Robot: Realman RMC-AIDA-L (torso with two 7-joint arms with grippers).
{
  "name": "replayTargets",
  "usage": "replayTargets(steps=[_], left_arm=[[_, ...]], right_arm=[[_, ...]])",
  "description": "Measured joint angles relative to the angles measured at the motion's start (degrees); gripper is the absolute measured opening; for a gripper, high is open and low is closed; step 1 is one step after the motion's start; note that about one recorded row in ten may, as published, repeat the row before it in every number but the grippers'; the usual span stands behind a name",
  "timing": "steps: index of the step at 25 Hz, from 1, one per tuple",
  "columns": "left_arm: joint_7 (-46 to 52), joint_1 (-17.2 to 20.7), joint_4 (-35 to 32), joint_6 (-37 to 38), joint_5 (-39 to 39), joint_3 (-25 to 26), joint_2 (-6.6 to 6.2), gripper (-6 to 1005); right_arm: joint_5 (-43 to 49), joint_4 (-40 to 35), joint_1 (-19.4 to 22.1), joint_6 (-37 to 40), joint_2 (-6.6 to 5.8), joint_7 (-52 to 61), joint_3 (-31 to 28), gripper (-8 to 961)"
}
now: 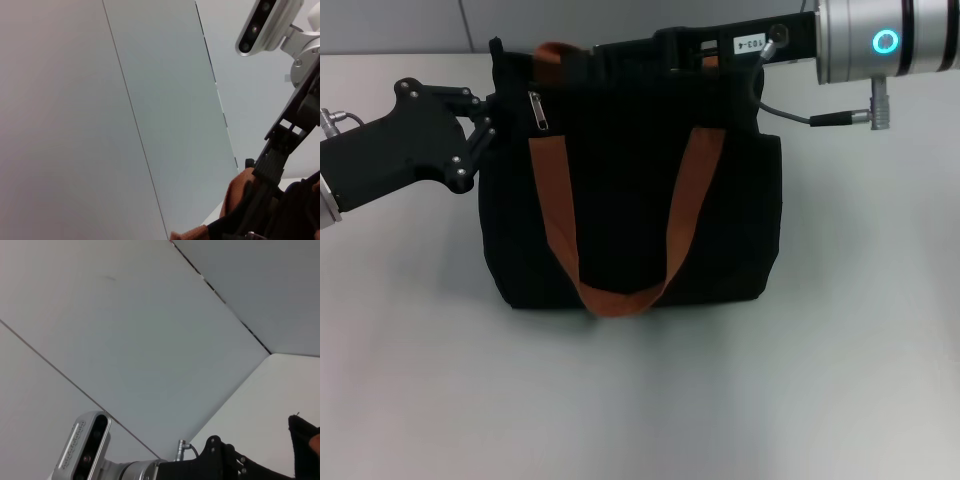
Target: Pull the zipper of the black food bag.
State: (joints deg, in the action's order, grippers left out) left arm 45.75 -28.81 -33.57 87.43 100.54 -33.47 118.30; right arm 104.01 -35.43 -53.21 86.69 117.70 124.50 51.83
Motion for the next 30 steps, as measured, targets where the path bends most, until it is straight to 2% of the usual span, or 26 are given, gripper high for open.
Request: replayTargets(steps=[8, 16, 30], left_arm=[[0.19, -0.02, -0.01, 0.06, 0.00, 0.00, 0.00, 30], [0.24, 0.08, -0.01, 0.16, 0.00, 0.03, 0.00, 30], [0.42, -0.31, -0.01, 0.68, 0.01, -0.06, 0.00, 31]], right_arm=[[0.51, 1.15, -2.50, -1.55, -0.23, 6.20, 0.80, 727], [0.76, 1.17, -0.63, -0.83, -1.45, 8.82, 0.67, 727], [2.01, 1.33, -4.07, -3.97, -0.57, 10.20, 6.37, 728]])
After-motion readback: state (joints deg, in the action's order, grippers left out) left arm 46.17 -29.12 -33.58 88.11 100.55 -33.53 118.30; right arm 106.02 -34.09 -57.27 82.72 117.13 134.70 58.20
